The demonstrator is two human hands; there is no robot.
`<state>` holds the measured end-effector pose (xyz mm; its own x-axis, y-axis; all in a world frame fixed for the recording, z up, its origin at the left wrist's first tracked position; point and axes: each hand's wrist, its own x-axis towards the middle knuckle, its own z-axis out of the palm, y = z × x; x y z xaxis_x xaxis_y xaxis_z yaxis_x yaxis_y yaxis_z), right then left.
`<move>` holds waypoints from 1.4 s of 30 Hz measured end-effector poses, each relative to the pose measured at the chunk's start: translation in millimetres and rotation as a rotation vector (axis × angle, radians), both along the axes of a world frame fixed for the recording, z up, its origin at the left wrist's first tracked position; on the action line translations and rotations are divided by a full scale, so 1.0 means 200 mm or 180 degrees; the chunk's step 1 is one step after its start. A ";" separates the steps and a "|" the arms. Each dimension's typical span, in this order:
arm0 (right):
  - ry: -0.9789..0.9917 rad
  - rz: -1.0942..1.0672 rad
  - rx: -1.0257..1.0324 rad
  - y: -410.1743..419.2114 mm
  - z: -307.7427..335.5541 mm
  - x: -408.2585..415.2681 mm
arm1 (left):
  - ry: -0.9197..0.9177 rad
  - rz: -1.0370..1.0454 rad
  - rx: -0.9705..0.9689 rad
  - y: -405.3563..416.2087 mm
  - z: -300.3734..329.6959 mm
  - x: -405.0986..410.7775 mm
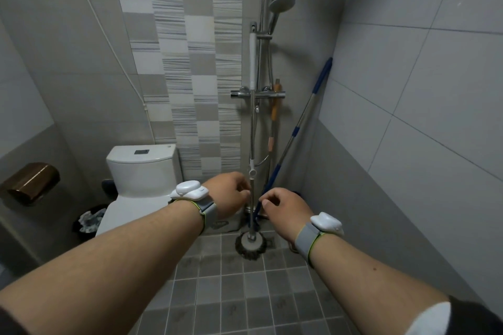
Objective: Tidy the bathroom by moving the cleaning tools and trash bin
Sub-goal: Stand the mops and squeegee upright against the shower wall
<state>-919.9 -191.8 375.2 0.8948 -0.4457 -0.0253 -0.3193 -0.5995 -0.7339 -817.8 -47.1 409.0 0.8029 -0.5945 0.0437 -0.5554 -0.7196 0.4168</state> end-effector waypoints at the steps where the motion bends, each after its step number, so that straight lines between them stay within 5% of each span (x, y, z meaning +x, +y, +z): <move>1: -0.0001 0.0002 -0.0007 -0.01 0.01 0.04 | 0.0006 0.0002 0.0002 0.00 0.00 0.04; 15: -0.0196 -0.0310 0.0120 -0.18 0.07 0.75 | 0.0264 -0.0120 -0.0311 -0.16 -0.02 0.83; 25: -0.0273 -0.0537 0.0383 -0.62 -0.03 1.26 | 0.0313 -0.0071 -0.0193 -0.68 -0.09 1.27; 33: -0.0227 -0.0190 0.0451 -1.08 -0.06 1.80 | 0.0443 0.0241 -0.0201 -1.19 -0.13 1.70; 42: 0.0000 0.0117 0.0348 -1.29 -0.05 2.31 | 0.0524 0.0613 -0.0199 -1.31 -0.19 2.16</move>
